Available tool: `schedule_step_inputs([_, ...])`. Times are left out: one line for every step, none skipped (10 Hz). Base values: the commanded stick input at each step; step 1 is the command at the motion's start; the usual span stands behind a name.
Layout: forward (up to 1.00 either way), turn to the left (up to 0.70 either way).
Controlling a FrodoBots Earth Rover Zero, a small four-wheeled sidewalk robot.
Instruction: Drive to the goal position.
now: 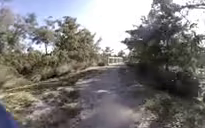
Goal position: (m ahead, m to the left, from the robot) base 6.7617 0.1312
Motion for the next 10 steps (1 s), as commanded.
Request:
schedule_step_inputs([0.70, 0.00])
schedule_step_inputs([0.70, 0.00])
schedule_step_inputs([0.70, 0.00])
schedule_step_inputs([0.70, 0.00])
schedule_step_inputs([0.70, 0.00])
schedule_step_inputs([0.70, 0.00])
schedule_step_inputs([0.70, 0.00])
schedule_step_inputs([0.70, 0.00])
schedule_step_inputs([0.70, 0.00])
schedule_step_inputs([0.70, 0.00])
